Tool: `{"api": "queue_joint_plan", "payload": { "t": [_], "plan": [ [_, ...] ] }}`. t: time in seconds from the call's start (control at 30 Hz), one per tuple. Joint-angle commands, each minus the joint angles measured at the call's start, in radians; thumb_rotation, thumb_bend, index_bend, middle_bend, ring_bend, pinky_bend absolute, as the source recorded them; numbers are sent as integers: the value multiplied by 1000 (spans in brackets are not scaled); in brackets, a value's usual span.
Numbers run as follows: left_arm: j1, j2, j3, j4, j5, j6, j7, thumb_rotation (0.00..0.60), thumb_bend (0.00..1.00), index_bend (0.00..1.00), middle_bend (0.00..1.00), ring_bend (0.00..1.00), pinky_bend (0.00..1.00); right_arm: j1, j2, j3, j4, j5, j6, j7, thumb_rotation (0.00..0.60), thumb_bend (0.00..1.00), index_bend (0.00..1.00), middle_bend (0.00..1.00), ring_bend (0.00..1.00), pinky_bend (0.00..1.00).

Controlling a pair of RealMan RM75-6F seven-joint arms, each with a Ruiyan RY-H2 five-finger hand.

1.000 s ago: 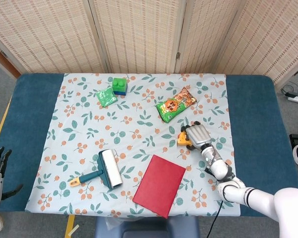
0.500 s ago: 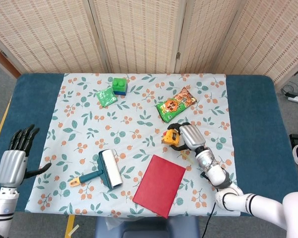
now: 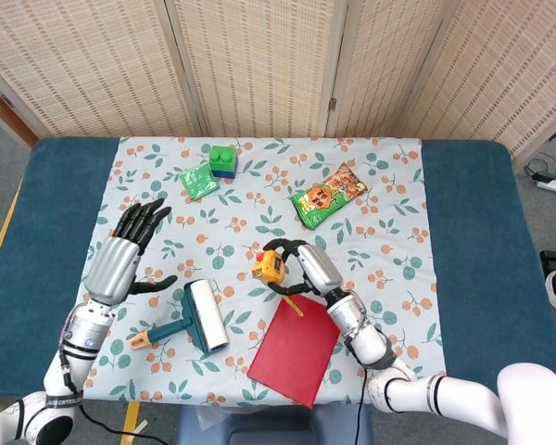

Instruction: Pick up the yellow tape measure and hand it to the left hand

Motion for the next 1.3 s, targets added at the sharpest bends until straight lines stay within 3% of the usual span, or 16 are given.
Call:
{"api": "queue_joint_plan", "payload": {
  "t": [0.03, 0.4, 0.63, 0.97, 1.3],
  "plan": [
    [-40, -32, -13, 10, -21, -31, 26, 600, 152, 43, 66, 68, 38, 21, -44, 12, 38, -18, 5, 42, 600, 447, 596, 467, 517, 256],
    [-121, -90, -12, 11, -53, -79, 62, 600, 154, 31, 65, 59, 37, 94, -124, 24, 159, -70, -29, 178, 600, 447, 596, 443, 487, 256],
    [-141, -109, -2, -11, -64, -71, 110, 600, 154, 29, 66, 58, 38, 111, -159, 51, 210, -54, -7, 162, 600, 447, 596, 443, 487, 256],
    [-187, -169, -7, -2, -97, -74, 158, 600, 156, 28, 66, 61, 37, 110, -175, 69, 195, -28, 22, 112, 600, 447, 596, 443, 485, 256],
    [-216, -206, -16, 32, -145, -75, 187, 600, 156, 28, 65, 61, 37, 96, -165, 53, 183, -38, 37, 125, 600, 447, 596, 442, 486, 256]
  ]
}}
